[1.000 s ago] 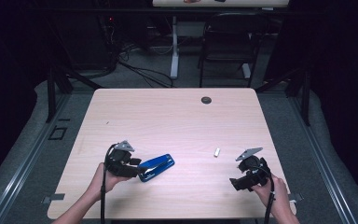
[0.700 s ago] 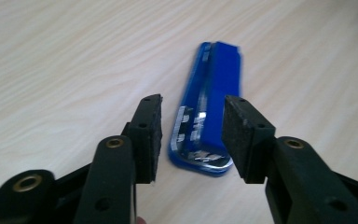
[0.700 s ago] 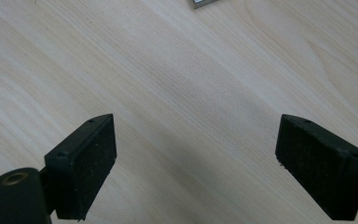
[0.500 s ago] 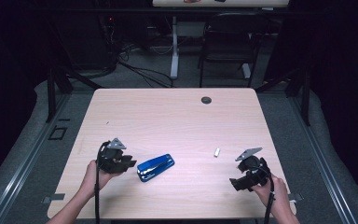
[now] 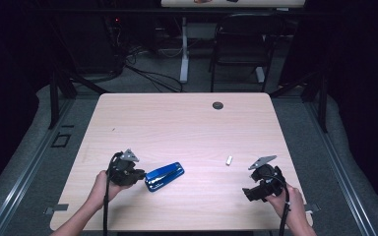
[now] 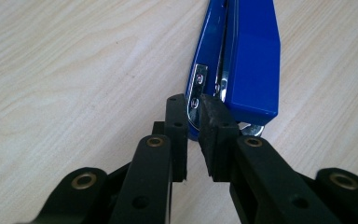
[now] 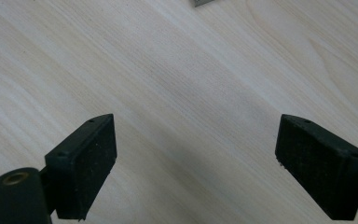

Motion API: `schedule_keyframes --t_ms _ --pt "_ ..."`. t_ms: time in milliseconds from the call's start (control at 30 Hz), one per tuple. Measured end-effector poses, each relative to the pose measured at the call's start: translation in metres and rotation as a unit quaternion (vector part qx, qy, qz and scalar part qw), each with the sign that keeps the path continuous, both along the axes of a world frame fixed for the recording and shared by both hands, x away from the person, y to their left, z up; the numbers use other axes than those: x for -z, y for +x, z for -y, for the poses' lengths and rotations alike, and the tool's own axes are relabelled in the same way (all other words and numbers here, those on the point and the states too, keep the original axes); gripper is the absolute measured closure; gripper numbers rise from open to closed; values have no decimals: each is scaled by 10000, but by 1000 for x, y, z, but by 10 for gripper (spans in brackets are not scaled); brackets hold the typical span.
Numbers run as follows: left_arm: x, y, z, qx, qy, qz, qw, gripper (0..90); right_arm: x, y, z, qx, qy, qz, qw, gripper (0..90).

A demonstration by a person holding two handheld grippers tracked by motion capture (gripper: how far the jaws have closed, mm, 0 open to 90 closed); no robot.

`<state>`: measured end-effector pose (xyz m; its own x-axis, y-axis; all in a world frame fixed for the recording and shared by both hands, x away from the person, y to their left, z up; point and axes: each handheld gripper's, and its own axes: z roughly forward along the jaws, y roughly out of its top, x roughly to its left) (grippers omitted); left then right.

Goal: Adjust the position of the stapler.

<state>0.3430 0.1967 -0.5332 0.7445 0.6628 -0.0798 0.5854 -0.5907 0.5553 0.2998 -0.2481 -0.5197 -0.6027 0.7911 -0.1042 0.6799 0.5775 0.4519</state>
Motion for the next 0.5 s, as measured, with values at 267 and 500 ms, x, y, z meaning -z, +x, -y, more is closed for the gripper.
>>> schedule_keyframes --t_ms 267,500 --pt "-2 -2 1 77 -35 -62 9999 855 0 0 0 -7 -35 -33 10000 120" --pt "4 -4 9 283 95 -116 9995 858 0 1 -1 -28 -61 -46 10000 121"
